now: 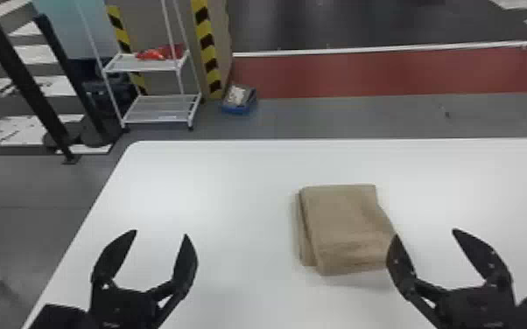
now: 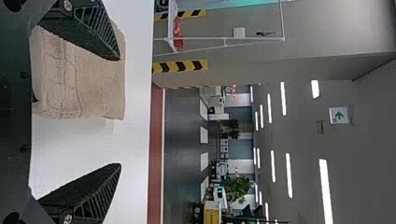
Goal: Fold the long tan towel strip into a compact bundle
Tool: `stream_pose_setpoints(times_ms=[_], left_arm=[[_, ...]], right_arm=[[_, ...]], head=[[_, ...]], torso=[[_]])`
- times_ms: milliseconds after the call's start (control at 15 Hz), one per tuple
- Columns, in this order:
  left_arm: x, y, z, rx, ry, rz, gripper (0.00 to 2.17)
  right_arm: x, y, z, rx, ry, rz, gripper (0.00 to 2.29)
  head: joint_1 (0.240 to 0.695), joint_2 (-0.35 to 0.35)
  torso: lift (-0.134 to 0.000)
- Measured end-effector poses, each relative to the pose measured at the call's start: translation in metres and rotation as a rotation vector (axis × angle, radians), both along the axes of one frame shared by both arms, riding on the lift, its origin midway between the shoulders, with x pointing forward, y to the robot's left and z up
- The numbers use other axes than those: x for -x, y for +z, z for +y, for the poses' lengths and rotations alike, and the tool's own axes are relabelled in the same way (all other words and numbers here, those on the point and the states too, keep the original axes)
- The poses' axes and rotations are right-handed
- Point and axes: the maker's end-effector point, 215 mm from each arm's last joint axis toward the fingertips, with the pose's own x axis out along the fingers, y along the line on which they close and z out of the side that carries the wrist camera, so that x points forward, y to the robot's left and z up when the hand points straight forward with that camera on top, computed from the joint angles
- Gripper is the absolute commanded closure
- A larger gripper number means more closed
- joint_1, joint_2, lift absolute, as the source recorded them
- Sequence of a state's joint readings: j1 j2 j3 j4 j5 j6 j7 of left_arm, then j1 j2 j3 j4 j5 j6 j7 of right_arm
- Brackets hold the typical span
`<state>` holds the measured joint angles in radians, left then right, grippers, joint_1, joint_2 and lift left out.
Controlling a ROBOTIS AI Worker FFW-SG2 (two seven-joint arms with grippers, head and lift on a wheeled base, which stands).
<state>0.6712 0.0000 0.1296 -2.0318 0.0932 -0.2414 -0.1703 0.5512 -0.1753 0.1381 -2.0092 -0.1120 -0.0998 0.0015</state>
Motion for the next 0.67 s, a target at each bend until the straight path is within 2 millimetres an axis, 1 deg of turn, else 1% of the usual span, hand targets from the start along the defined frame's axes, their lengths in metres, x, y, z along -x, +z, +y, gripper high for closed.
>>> stream_pose_setpoints(times_ms=[333,667], left_arm=[[0.004,-0.0026,0.0038,-0.008,0.005,0.01,0.09],[0.004,-0.0012,0.0039,-0.009,0.005,0.007,0.09]], right_arm=[[0.0043,0.0016,0.0031,-0.014,-0.002,-0.003,0.07],[0.0071,0.0035,0.0049,-0.022,-0.007,-0.003,0.07]], head=[[0.695,0.145],[0.695,0.149]], torso=[[-0.12],[-0.119]])
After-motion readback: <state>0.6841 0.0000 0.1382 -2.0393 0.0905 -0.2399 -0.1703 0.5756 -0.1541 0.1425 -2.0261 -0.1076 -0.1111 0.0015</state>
